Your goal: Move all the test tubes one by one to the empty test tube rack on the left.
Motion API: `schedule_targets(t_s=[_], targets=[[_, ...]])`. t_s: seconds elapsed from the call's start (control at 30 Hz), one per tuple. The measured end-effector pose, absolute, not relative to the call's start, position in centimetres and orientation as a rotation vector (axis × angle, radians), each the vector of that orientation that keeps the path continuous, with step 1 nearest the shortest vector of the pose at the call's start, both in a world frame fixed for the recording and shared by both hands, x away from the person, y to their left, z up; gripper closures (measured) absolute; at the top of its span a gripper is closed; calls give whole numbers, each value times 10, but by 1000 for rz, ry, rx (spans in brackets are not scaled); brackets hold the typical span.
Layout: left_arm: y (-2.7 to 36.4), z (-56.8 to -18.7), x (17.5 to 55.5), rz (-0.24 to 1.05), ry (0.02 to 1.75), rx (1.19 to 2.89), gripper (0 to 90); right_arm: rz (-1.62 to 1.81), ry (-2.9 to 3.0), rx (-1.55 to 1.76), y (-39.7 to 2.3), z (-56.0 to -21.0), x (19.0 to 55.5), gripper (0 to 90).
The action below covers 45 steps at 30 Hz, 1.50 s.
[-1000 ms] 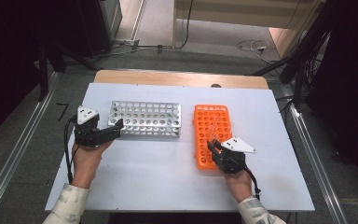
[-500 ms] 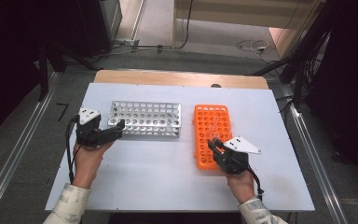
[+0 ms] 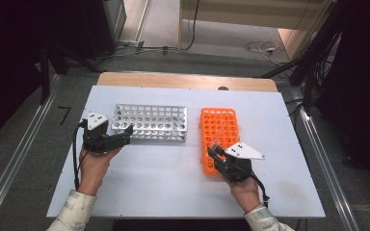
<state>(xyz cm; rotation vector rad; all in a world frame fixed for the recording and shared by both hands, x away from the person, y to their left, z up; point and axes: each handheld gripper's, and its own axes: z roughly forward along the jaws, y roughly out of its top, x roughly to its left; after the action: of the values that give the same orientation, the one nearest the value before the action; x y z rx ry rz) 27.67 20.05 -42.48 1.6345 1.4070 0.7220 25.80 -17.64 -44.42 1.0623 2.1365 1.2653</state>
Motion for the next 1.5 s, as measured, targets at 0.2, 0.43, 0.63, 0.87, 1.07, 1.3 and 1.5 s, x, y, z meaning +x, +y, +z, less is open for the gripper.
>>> schedule_targets(t_s=[0.2, 0.43, 0.63, 0.87, 1.07, 1.3, 1.5], targets=[[197, -425, 276, 710, 1398, 1640, 129, 1271, 2166, 1036, -168, -446, 257, 732], [191, -424, 273, 708, 1378, 1651, 129, 1275, 2197, 1017, -160, -448, 257, 732], [183, -424, 271, 691, 1352, 1664, 129, 1271, 2218, 1002, -154, -449, 257, 732], [170, -423, 267, 644, 1329, 1672, 129, 1269, 2236, 988, -147, -451, 258, 732], [158, -421, 263, 616, 1288, 1695, 129, 1269, 2249, 979, -142, -453, 259, 732], [146, -422, 259, 597, 1252, 1720, 130, 1265, 2271, 965, -134, -456, 261, 732], [130, -428, 255, 551, 1207, 1767, 136, 1257, 2287, 961, -127, -459, 263, 732]])
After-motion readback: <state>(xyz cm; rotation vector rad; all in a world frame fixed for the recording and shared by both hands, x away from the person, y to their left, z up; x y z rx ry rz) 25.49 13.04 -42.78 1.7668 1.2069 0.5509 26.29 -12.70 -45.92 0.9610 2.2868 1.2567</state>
